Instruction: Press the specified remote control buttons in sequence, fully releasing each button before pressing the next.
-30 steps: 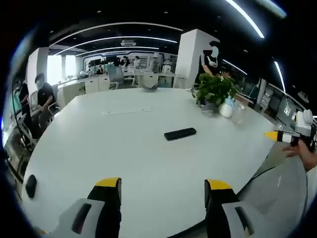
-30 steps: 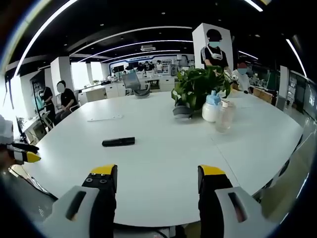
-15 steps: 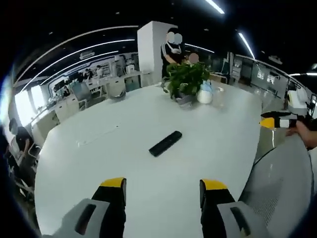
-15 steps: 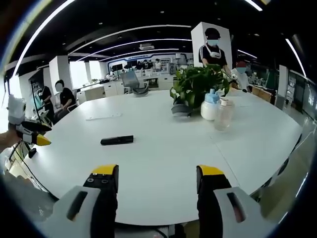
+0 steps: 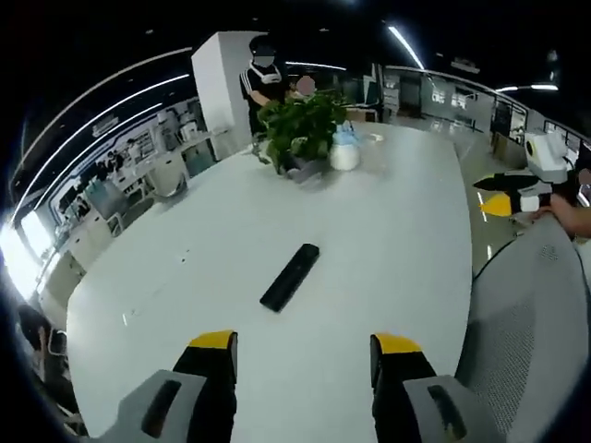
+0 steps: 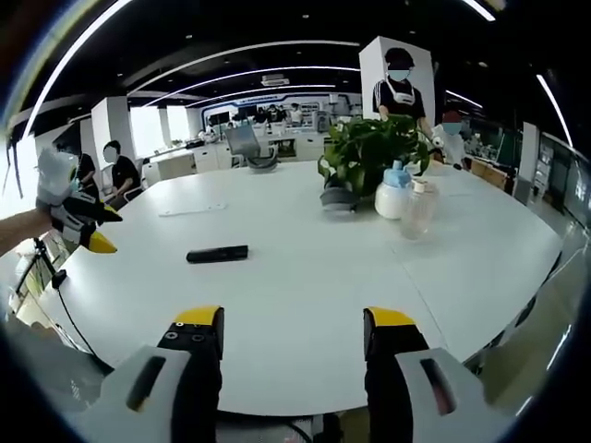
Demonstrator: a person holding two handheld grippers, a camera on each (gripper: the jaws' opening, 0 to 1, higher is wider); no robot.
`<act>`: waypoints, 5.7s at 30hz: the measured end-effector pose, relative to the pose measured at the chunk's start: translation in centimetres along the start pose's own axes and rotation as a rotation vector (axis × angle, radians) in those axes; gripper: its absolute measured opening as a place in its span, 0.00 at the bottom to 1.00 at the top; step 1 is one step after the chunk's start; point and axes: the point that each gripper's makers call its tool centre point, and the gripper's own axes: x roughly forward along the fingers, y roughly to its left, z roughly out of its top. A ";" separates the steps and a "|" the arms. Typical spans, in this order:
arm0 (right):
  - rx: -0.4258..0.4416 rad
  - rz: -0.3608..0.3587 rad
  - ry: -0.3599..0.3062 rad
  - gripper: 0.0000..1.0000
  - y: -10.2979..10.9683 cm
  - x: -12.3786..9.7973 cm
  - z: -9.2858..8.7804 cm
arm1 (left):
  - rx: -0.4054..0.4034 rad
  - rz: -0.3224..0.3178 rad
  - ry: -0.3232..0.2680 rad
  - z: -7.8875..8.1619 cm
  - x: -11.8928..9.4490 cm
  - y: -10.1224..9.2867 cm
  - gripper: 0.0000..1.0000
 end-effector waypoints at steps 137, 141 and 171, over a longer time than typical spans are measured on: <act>0.004 -0.011 0.105 0.39 -0.4 0.3 -1.9 | 0.427 -0.317 0.491 -2.1 19.4 2.0 0.23; 0.005 -0.013 0.111 0.39 -0.5 0.3 -2.0 | 0.422 -0.310 0.503 -2.2 19.3 1.9 0.23; -0.004 -0.008 0.116 0.37 -0.4 0.3 -2.0 | 0.485 -0.271 0.563 -2.9 18.9 1.2 0.23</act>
